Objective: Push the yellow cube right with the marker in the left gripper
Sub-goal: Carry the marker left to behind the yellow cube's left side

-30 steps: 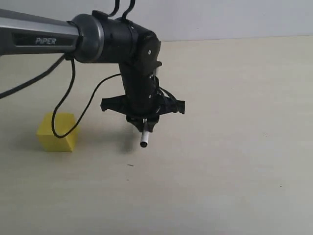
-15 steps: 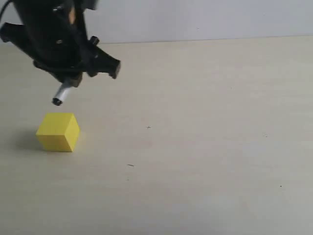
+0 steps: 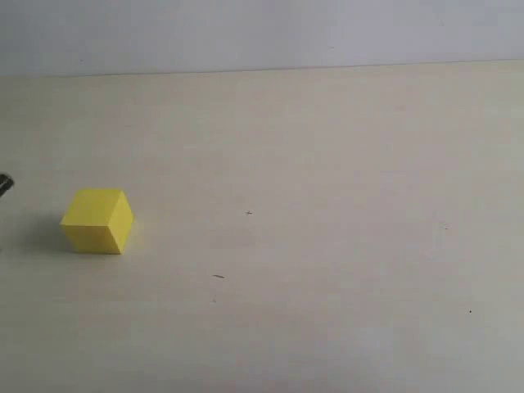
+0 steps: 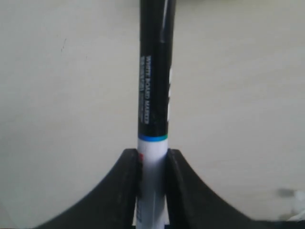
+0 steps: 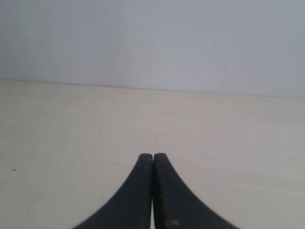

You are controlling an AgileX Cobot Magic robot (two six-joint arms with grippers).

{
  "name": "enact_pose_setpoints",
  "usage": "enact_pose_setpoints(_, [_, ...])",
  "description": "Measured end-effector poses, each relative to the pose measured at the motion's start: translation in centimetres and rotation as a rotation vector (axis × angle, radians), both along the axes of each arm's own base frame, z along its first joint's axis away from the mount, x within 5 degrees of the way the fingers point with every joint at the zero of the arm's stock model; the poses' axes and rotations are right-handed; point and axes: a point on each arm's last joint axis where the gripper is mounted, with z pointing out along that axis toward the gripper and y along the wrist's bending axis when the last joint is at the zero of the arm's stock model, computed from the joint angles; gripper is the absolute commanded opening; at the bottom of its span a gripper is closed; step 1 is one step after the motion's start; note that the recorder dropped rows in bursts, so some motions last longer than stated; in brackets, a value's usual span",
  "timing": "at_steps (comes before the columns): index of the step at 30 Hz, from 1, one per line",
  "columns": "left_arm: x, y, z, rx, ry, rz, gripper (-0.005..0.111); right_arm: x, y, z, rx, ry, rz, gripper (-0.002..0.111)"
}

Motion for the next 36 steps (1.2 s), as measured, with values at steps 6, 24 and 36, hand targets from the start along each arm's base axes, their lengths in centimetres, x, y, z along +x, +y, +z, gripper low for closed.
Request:
enact_pose_setpoints(6, [0.4,2.3,-2.5,0.162,0.013,-0.133,0.0,0.0,0.0,0.0,0.0,0.0,0.0,0.0])
enact_pose_setpoints(24, [8.8,7.5,-7.1,0.088,0.247,-0.809,0.0,0.0,0.0,0.0,0.0,0.0,0.0,0.0])
enact_pose_setpoints(36, [12.4,7.6,-11.0,0.13,0.164,-1.075,0.0,0.0,0.0,0.0,0.0,0.0,0.0,0.0])
